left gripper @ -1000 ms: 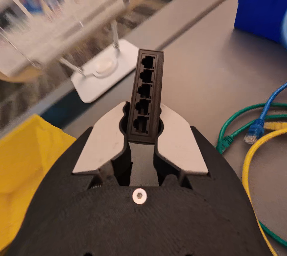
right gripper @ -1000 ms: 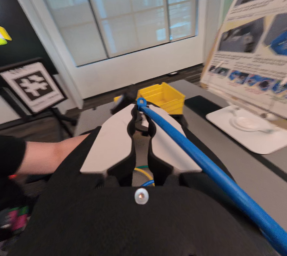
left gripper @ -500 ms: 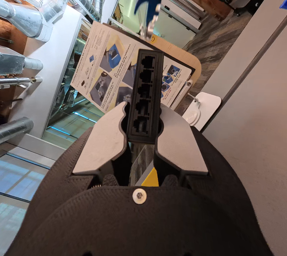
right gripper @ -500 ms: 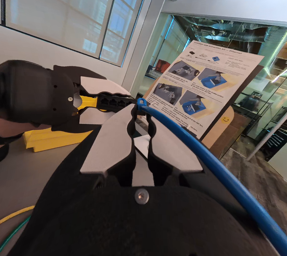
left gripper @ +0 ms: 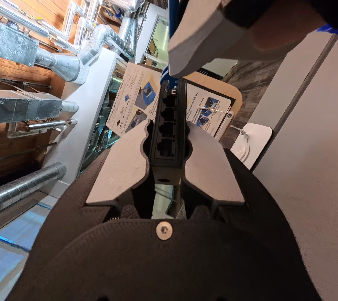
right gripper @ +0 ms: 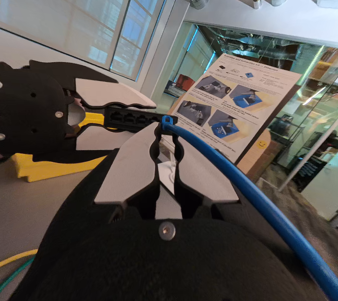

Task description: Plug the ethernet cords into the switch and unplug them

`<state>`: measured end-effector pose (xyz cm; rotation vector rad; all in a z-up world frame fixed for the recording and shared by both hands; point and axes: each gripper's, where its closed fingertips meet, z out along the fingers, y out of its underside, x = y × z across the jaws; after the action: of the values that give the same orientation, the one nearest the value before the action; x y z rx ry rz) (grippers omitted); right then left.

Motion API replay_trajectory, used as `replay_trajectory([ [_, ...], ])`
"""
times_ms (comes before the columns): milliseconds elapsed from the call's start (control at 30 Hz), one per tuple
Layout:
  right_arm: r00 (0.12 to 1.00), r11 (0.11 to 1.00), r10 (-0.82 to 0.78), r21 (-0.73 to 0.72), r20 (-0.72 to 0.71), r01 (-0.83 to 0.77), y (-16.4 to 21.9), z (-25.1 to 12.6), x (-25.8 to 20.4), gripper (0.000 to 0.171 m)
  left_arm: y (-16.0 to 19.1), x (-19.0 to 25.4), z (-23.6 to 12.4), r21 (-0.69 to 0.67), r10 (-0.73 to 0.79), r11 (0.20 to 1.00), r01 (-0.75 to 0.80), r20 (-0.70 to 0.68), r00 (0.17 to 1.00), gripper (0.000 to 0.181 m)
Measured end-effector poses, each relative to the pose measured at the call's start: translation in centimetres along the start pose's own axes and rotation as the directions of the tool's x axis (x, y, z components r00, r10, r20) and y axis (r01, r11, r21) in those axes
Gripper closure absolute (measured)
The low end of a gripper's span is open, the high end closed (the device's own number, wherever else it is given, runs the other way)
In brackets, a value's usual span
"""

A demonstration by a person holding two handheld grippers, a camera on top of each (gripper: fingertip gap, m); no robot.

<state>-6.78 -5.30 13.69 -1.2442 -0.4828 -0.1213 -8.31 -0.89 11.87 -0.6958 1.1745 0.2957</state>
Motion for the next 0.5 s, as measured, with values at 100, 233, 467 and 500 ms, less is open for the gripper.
replay_trajectory([
  [100, 1.0, 0.998, 0.024, 0.052, -0.001, -0.023, -0.2, -0.2, 0.0, 0.16, -0.5, 0.2, -0.2, 0.018, -0.027, 0.999, 0.027, -0.028, 0.999, 0.15],
  [233, 0.984, 0.974, -0.144, 0.16, -0.108, 0.16, -2.5, -1.6, -0.2, 0.159, -2.1, -0.9, -1.0, 0.08, -0.106, 0.991, 0.105, 0.005, 0.994, 0.15],
  [467, 0.91, 0.902, -0.345, 0.186, -0.232, 0.389, -5.3, -3.2, -1.0, 0.158, -5.2, -1.4, -2.7, 0.179, -0.242, 0.95, 0.255, -0.091, 0.966, 0.112],
  [500, 0.904, 0.897, -0.354, 0.185, -0.239, 0.4, -5.4, -3.3, -1.0, 0.16, -5.5, -1.3, -3.0, 0.184, -0.267, 0.94, 0.288, -0.131, 0.955, 0.104],
])
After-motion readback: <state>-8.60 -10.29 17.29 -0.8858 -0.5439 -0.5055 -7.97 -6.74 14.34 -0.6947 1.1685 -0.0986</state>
